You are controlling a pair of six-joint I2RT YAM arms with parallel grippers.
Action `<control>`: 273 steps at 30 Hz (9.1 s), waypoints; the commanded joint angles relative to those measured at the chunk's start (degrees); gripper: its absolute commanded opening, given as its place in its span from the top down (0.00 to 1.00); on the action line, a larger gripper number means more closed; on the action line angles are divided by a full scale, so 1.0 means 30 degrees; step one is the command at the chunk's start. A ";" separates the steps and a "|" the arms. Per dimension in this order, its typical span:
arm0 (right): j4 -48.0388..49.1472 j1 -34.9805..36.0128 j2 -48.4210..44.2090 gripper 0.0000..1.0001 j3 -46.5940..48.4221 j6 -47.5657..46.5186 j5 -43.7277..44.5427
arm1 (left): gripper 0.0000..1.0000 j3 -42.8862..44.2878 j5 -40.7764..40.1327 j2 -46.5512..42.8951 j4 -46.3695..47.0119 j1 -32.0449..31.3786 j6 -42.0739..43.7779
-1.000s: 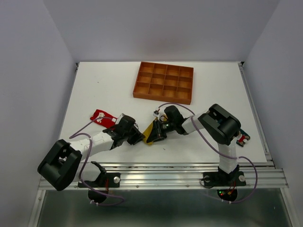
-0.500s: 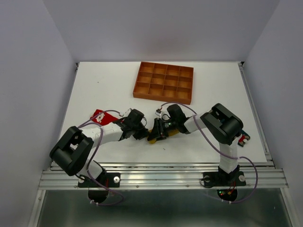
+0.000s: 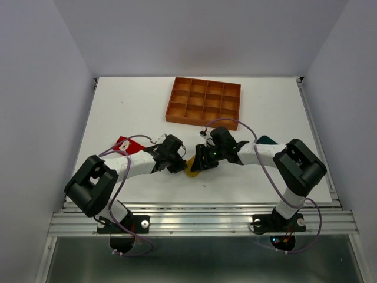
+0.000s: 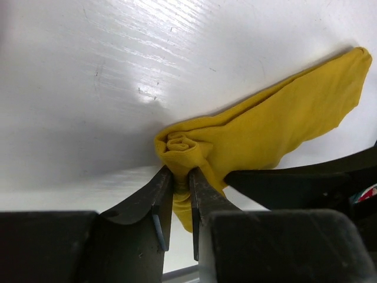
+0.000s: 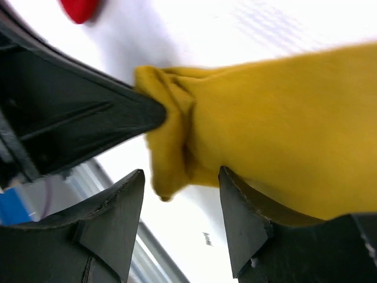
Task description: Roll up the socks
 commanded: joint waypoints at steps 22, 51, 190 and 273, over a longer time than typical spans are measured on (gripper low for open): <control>0.1429 0.6724 -0.4013 0.42 -0.0497 -0.6568 0.9283 | 1.00 -0.0064 -0.1110 -0.0740 -0.4841 -0.0523 -0.0540; 0.0200 0.9623 0.0411 0.44 0.0618 -0.8122 1.5109 | 1.00 -0.0123 -0.0173 -0.0885 -0.4607 -0.0611 -0.0951; 0.4475 0.9767 -0.3308 0.37 -0.1667 -0.9202 1.2798 | 1.00 0.0082 -0.0465 -0.1238 -0.4402 -0.0494 0.0542; 1.1771 0.5435 -0.2604 0.96 -0.7262 0.3039 0.7993 | 0.29 -0.1147 -0.0029 -0.6951 -0.4083 0.1850 0.2123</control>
